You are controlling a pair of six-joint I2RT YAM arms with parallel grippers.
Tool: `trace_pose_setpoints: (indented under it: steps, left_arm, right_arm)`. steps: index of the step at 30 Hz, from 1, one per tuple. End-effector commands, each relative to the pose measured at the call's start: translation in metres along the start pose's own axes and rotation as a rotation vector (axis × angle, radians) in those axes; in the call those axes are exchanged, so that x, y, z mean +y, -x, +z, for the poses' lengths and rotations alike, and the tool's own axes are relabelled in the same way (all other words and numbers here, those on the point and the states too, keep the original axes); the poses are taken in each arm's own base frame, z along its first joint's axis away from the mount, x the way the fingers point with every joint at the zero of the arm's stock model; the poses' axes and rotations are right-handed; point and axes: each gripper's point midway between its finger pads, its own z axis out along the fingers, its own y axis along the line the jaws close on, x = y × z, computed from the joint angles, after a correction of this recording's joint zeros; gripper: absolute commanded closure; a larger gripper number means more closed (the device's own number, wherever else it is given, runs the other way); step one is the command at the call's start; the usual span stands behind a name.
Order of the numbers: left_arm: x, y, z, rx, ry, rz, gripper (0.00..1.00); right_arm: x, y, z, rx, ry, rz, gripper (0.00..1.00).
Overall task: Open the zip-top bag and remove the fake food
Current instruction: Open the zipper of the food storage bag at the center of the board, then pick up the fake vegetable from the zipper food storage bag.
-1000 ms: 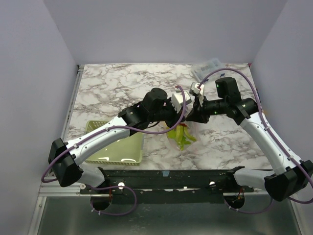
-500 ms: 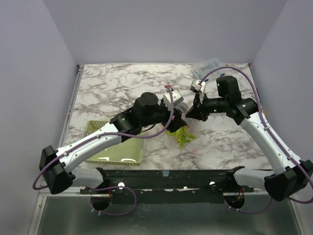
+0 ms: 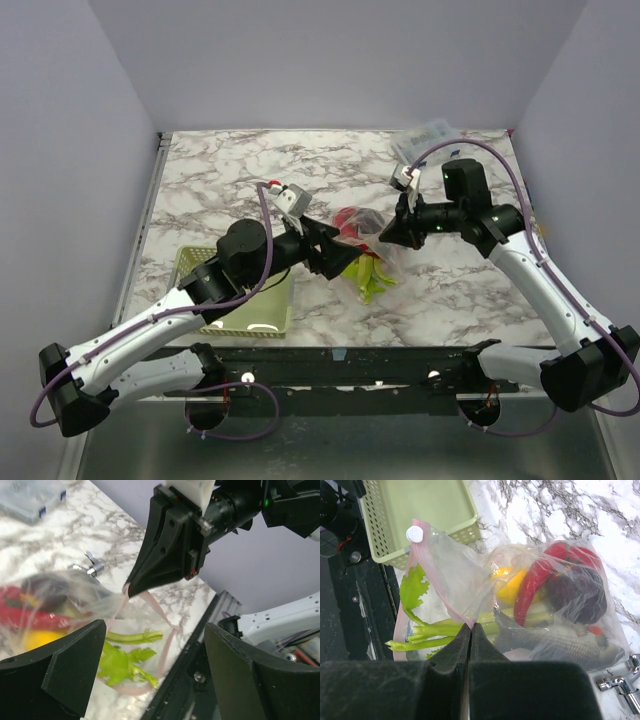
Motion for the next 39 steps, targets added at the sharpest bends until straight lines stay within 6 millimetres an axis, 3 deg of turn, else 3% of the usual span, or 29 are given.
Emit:
trace_pose_setpoints:
  steps: [1, 4, 9, 12, 14, 22, 26, 30, 39]
  left_arm:
    - [-0.005, -0.022, -0.012, -0.010, -0.004, -0.329, 0.18]
    - [-0.007, -0.037, -0.015, 0.004, 0.012, -0.452, 0.18]
    - [-0.011, -0.060, -0.006, 0.118, 0.219, -0.488, 0.19]
    - [0.003, -0.081, -0.008, 0.191, 0.466, -0.475, 0.36]
    - [0.012, -0.089, -0.010, 0.210, 0.593, -0.449, 0.38]
    - [0.009, -0.113, 0.019, 0.294, 0.616, -0.307, 0.49]
    - [0.013, -0.134, 0.025, 0.347, 0.648, -0.311, 0.47]
    - [0.012, -0.139, 0.031, 0.347, 0.659, -0.338, 0.36]
    - [0.017, -0.156, 0.043, 0.380, 0.758, -0.397, 0.30]
  right_arm:
    - [0.001, 0.004, -0.001, -0.033, 0.004, -0.015, 1.00]
    - [0.001, 0.003, -0.002, -0.033, -0.001, -0.023, 1.00]
    - [0.004, -0.003, -0.005, -0.033, -0.011, -0.034, 1.00]
    - [0.005, -0.007, -0.007, -0.032, -0.017, -0.034, 1.00]
    - [0.005, -0.008, -0.008, -0.033, -0.020, -0.035, 1.00]
    - [0.007, -0.006, -0.003, -0.053, 0.006, -0.037, 1.00]
    - [0.009, -0.005, -0.006, -0.068, -0.001, -0.053, 1.00]
    - [0.011, -0.008, -0.008, -0.076, -0.007, -0.065, 1.00]
    - [0.019, -0.010, -0.007, -0.094, 0.022, -0.066, 1.00]
